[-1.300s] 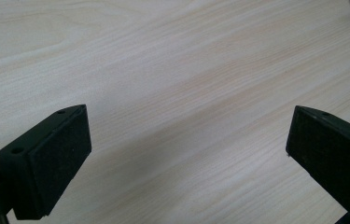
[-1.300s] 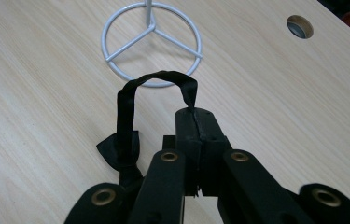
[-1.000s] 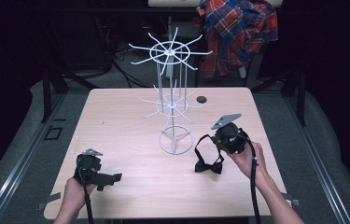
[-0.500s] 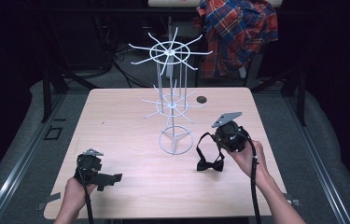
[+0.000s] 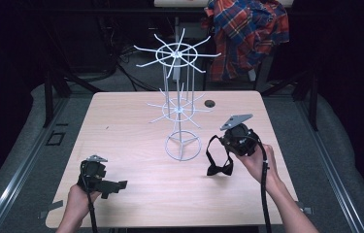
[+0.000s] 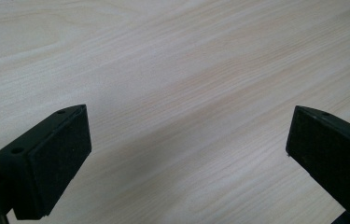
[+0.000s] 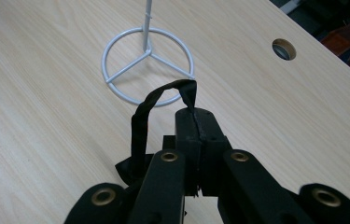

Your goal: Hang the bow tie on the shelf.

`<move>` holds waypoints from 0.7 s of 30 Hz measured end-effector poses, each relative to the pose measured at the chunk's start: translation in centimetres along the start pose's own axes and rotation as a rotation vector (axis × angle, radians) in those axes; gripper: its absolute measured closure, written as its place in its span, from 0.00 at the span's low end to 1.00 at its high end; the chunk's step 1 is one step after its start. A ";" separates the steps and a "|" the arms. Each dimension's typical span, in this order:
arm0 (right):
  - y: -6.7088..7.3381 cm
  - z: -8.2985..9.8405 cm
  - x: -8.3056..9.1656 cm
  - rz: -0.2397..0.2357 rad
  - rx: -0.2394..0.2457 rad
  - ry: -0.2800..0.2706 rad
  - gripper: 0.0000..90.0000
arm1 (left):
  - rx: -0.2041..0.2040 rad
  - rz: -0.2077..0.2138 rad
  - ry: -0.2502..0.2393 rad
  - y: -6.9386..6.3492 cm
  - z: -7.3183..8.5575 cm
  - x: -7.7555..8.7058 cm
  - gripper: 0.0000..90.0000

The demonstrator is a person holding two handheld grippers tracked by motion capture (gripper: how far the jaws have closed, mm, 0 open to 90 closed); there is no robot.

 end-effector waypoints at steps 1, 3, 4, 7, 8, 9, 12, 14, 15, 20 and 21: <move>0.0 0.0 0.0 0.000 -0.001 0.000 1.00 | -0.001 0.000 0.001 0.0 0.0 0.0 0.00; -0.1 -0.1 0.0 0.002 0.000 0.002 1.00 | -0.001 0.000 0.000 0.0 0.0 0.0 0.00; -0.2 -0.1 0.0 0.002 0.001 0.004 1.00 | -0.001 0.000 0.000 0.0 0.0 0.0 0.00; -0.3 -0.2 0.0 0.007 0.003 0.001 1.00 | -0.001 0.000 0.001 0.0 0.0 0.0 0.00; -0.4 -0.2 0.1 0.012 0.007 0.004 1.00 | -0.001 0.000 0.001 0.0 0.0 0.0 0.00; -0.4 -0.3 0.1 0.012 0.005 0.001 1.00 | -0.001 0.000 0.001 0.0 0.0 0.0 0.00; -0.6 -0.4 0.2 0.018 0.005 -0.001 1.00 | -0.001 0.000 0.001 0.0 0.0 0.0 0.00; -0.8 -0.6 0.2 0.024 0.003 -0.006 1.00 | -0.001 0.001 0.000 0.0 0.0 0.0 0.00; -0.9 -0.7 0.3 0.027 0.000 -0.012 1.00 | -0.001 0.001 0.000 0.0 0.0 0.0 0.00; -1.4 -1.1 0.5 0.050 0.000 -0.036 1.00 | 0.001 0.001 -0.001 0.0 0.0 0.0 0.00; -1.4 -1.2 0.5 0.053 0.000 -0.038 1.00 | 0.002 0.001 -0.001 0.0 0.0 0.0 0.00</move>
Point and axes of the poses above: each handheld gripper's, and its own axes: x roughly backward along the jaws, z roughly out of its underside, y roughly to its left, the point moved 7 cm from there along -x, roughly forward along the jaws, and after that the axes turned 14 degrees about x, right-handed, at the moved point
